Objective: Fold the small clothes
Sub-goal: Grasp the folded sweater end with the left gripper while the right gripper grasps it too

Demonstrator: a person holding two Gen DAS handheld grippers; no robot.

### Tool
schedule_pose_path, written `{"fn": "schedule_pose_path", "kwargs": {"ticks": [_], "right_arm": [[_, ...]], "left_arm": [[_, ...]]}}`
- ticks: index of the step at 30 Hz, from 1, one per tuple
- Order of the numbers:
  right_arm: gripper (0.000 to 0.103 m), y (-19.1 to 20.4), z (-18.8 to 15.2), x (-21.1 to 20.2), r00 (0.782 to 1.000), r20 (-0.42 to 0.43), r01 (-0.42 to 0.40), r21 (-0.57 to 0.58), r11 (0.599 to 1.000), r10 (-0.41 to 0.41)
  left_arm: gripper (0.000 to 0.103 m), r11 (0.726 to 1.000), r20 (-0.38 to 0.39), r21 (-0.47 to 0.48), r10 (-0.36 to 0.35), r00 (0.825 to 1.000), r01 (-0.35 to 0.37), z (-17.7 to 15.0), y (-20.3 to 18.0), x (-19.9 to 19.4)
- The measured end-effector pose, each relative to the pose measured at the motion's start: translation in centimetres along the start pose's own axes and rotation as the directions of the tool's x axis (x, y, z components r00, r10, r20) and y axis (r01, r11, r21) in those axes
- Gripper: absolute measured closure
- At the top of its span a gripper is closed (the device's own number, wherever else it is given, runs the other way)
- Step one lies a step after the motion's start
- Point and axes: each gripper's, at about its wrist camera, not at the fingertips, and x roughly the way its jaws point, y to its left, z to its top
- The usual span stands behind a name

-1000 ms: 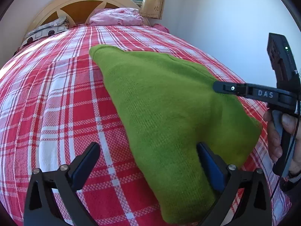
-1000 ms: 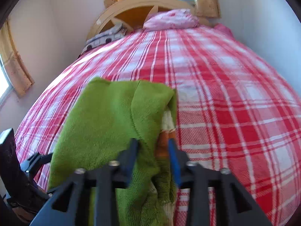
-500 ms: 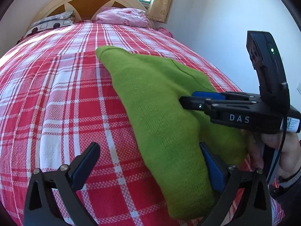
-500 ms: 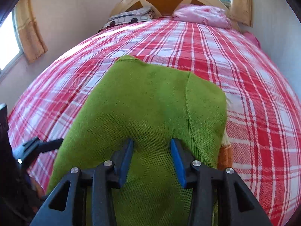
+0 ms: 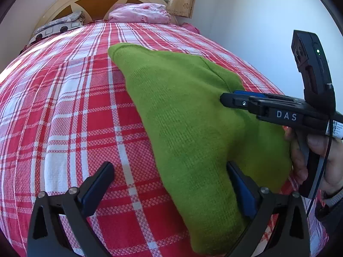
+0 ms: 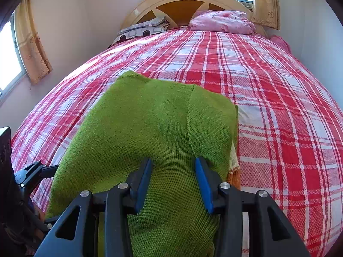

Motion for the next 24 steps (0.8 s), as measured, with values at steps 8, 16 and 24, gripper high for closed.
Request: {"fn": "schedule_pose_path", "kwargs": {"ticks": [8,16,24], "right_arm": [[0.059,-1.0,0.4,-1.1,0.993,-0.035,-0.11,0.023,0.994,0.11],[0.038,-4.7,0.3,-3.6,0.991,0.073,-0.125,0.126,0.984,0.116],[0.038,-9.0,0.5,-0.5,0.985,0.04,-0.174,0.271,0.947,0.17]], "left_arm": [[0.0,1.0,-0.01,0.009,0.009,1.0,-0.009,0.0,-0.1,0.1],[0.0,1.0,-0.019,0.018,0.015,1.0,-0.015,0.0,-0.5,0.4],[0.0,1.0,-0.024,0.022,0.017,1.0,-0.016,-0.1,-0.5,0.4]]}}
